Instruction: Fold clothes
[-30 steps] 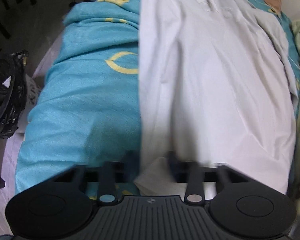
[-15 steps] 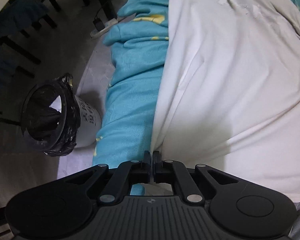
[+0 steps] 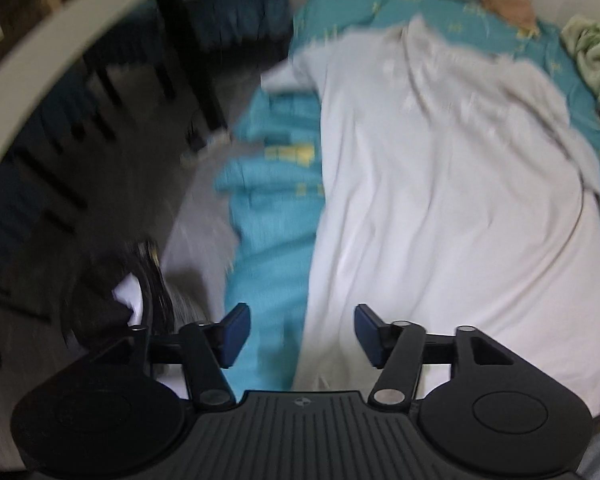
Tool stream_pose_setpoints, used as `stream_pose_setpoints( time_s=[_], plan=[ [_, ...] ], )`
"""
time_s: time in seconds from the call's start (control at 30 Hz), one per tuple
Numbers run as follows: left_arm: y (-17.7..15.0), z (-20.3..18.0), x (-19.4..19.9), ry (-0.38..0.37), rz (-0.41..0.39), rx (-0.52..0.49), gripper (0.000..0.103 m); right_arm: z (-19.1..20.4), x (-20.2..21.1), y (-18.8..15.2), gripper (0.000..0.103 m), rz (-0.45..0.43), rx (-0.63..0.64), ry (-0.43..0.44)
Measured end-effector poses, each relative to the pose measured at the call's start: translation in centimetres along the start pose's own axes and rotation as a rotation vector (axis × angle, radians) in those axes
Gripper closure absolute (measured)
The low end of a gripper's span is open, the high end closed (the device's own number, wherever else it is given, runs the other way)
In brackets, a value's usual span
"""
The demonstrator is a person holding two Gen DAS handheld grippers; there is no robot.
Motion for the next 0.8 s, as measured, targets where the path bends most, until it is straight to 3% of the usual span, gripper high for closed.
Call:
stream_pose_setpoints(
  time_s=[0.13,0.27,0.43,0.57,0.67,0.8],
  plan=[
    [3.0,-2.7,3.5,-0.054,-0.164,-0.016,0.025,0.0,0.2,0.2,0.032,-0.009,0.023,-0.016],
    [3.5,-7.0,3.6,-0.146,-0.24,-0.006,0.025,-0.3,0.2,0.3,0.032,-0.015,0.031,-0.029],
    [2.3,-13.6,-0.1,-0.273,-0.25,-0.02,0.025,-0.9,0.1,0.7,0.032,-0.024,0.026,-0.041],
    [1.5,-17.5,-4.5,-0.38,-0.244,0.045,0.025,-1.8,0.0,1.5,0.032,-0.03,0.016,-0.031],
    [0.5,-18.3,-7.5,-0.398,-0.268,0.052,0.025,-3.1,-0.3,2.7,0.025,-0.025,0.003,-0.022],
    [-0.4,-16.8,-10.8,-0.392,-0.233,0.057,0.025,-5.0,-1.6,4.8,0.018,-0.007,-0.041,-0.009]
  ],
)
Point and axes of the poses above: each gripper's, at about its wrist camera, not at the fingertips, and x roughly against the way its jaws point, z to its left, y to its top, the point moved 6 cm from there along -x, roughly the way its jaws point, and after that the axes turned 12 degrees about x, right-handed, at the moved point
